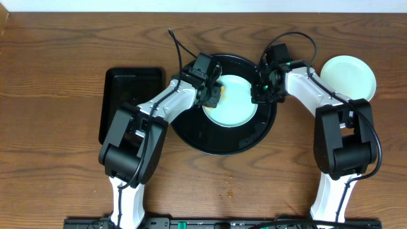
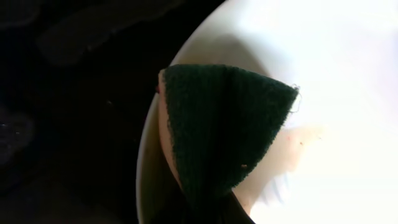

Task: Clean dirty plates on tray and stack at the side
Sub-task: 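Scrub the green plate with sponge in left gripper while right holds rim, then move left gripper with sponge back over the small black tray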

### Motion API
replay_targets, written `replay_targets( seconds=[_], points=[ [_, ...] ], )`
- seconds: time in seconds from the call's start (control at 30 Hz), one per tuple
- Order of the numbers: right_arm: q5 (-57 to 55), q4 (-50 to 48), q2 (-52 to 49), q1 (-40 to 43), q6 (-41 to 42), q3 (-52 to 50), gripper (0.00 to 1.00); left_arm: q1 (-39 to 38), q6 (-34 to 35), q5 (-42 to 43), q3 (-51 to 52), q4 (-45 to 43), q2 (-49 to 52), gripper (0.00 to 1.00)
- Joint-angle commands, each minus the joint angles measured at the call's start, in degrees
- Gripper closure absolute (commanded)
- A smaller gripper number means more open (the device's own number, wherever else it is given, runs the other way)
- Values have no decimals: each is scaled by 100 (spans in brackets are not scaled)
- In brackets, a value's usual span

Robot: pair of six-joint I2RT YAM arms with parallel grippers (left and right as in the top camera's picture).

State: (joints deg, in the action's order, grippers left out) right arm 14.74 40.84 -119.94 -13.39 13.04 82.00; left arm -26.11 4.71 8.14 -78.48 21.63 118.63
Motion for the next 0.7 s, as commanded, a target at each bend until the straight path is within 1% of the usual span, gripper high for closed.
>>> replay_targets(
  seconds=[0.0,0.17,0.37,0.4,0.57,0.63,0.67],
  points=[
    [-120,28,-149,-17,20,-184,99,127,186,-890,28,-31,181,93],
    [-120,31,-149,-17,17,-184,99,129,334,-1209,20,-170,94,92],
    [-120,31,-149,-17,17,-184,99,129,350,-1270,20,-538,-306,92],
    [-120,33,-149,-17,17,-184,99,129,391,-1366,20,-597,-396,93],
    [-122,48,-149,-17,17,-184,99,131,437,-2503,20,-881,-1014,93],
    [-125,46,-149,-17,17,-184,99,142,439,-2763,20,-955,-1419,92],
    [-125,46,-149,-17,17,-184,99,146,442,-2763,20,-951,-1576,93]
  ],
)
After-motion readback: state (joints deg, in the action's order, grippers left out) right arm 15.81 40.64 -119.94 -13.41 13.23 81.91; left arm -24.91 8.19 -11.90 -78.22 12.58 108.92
